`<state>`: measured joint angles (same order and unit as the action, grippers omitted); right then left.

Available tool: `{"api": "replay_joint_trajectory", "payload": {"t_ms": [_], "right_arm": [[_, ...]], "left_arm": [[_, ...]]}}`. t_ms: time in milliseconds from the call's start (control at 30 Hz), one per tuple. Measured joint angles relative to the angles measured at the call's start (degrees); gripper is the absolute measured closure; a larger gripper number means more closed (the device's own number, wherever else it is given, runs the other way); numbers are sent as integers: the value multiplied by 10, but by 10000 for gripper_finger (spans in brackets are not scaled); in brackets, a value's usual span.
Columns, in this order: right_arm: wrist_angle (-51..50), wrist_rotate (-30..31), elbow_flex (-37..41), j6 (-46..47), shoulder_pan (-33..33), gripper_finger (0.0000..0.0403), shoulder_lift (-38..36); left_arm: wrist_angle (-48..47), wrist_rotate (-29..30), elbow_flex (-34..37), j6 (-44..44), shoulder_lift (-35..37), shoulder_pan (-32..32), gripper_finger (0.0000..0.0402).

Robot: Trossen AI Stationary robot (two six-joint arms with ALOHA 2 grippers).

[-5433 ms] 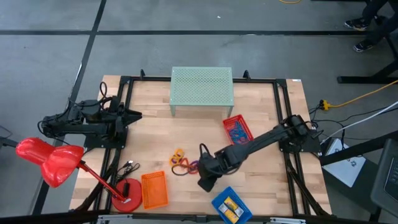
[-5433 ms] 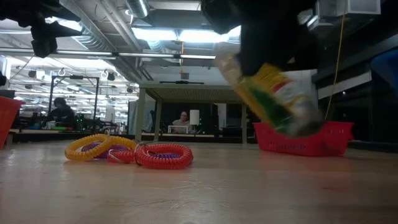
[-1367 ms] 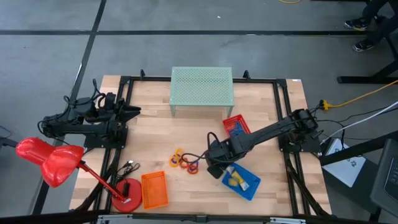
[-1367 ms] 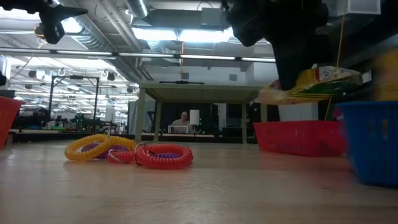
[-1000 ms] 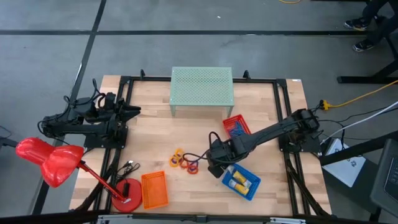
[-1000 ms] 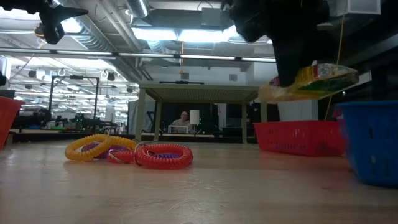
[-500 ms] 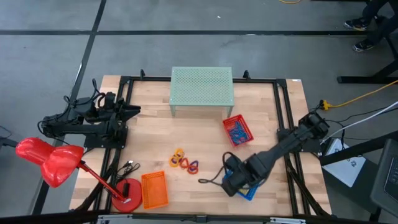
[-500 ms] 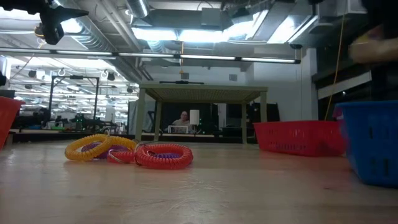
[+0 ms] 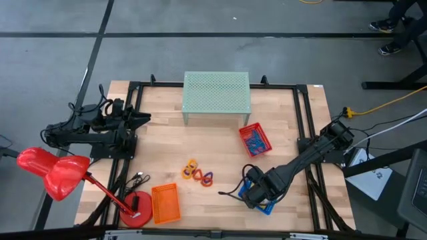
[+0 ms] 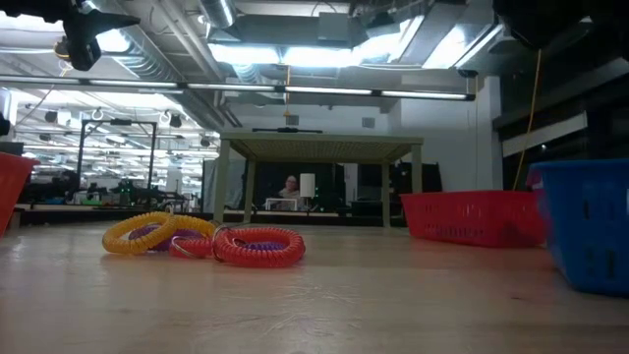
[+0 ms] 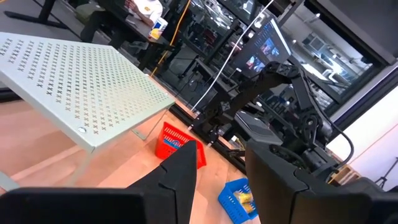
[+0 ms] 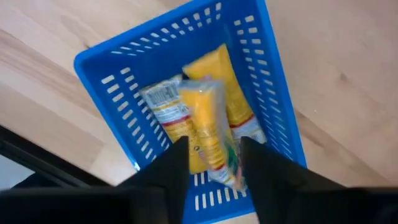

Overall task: Pick & Place Office Desk Supplies
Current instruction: Put the crayon box into the blue basket, then put the yellow spring rubber band into the orange basket

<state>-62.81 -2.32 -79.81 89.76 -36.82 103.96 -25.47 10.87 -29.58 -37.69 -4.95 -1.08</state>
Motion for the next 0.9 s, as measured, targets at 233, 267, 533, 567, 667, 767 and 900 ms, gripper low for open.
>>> {"api": "replay_joint_trajectory", "payload": {"t_ms": [233, 267, 533, 567, 667, 767, 900], "right_arm": [[7, 17, 0, -2, 4, 192, -8], [8, 20, 0, -2, 6, 187, -13], [13, 173, 0, 11, 25, 175, -96], [14, 201, 0, 14, 29, 174, -109], [39, 306, 0, 15, 40, 174, -147], [53, 429, 0, 29, 46, 174, -182], [53, 552, 0, 25, 47, 174, -218]], "left_arm": [[4, 2, 0, 4, 0, 0, 270], [15, 1, 0, 0, 0, 0, 270], [98, -64, -31, -57, -83, 0, 270], [61, -77, -41, -56, -114, 0, 270], [0, -114, -70, -14, -218, 0, 270], [-17, -152, -94, 42, -326, 1, 270], [-15, -214, -122, 107, -460, 5, 270]]}}
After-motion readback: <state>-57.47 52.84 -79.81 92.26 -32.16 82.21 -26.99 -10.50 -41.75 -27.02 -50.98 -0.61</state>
